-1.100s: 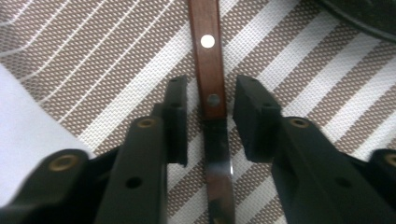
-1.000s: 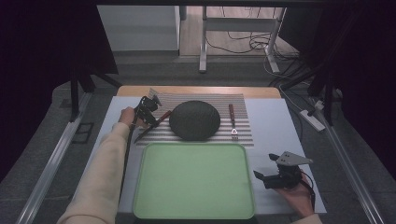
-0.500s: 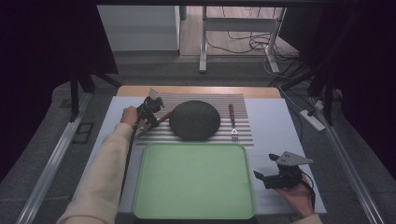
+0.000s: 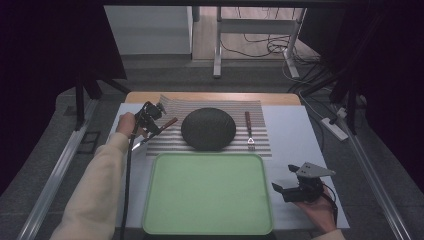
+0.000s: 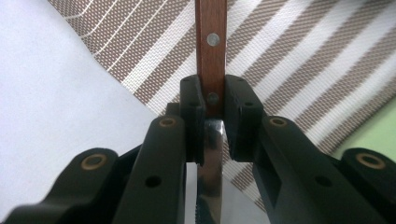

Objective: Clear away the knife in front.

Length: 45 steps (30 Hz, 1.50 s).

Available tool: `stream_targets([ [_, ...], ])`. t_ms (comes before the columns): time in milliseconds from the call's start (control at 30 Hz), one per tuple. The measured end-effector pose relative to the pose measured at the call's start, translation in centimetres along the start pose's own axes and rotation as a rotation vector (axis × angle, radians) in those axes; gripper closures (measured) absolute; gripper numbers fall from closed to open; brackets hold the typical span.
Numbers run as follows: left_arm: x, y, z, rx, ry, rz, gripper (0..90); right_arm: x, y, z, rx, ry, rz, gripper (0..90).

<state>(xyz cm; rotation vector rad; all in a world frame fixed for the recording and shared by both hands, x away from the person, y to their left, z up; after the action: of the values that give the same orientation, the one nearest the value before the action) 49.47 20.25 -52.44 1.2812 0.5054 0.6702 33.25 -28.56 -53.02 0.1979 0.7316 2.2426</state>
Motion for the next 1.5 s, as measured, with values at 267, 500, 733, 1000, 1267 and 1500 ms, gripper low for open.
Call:
stream_targets([
  [267,-2.6,1.6,-0.3,-0.041,-0.053,-0.026,77.7,0.0,0.0,0.0,0.002,0.001,-0.001,8.3],
  [500,-5.3,2.4,-0.8,-0.063,-0.090,-0.045,77.7,0.0,0.0,0.0,0.000,-0.002,0.000,8.3],
  [733,-7.1,2.9,-1.2,-0.080,-0.106,-0.063,77.6,-0.1,0.0,0.0,-0.003,-0.004,0.001,8.3],
  [1000,-9.2,3.1,-1.6,-0.114,-0.125,-0.091,77.7,-0.2,-0.2,0.1,0.000,-0.005,0.005,8.4],
  [1267,-11.0,3.1,-1.9,-0.126,-0.153,-0.121,77.6,-0.1,-0.3,0.1,-0.001,-0.006,0.004,8.4],
  [1500,-12.6,3.0,-2.1,-0.142,-0.175,-0.148,77.6,-0.1,-0.3,0.1,0.001,-0.006,0.005,8.4],
])
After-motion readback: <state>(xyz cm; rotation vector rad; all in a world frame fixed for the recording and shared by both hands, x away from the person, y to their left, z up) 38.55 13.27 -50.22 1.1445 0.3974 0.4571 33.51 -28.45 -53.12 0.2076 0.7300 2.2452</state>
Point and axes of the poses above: each handheld gripper's, and its own axes: y roughly backward along the jaws, z roughly out of its top, x roughly to its left, the point moved 5 cm from there along -y, roughly forward along the jaws, and after that the axes turned 2 degrees about -z, right-handed, at the moved point
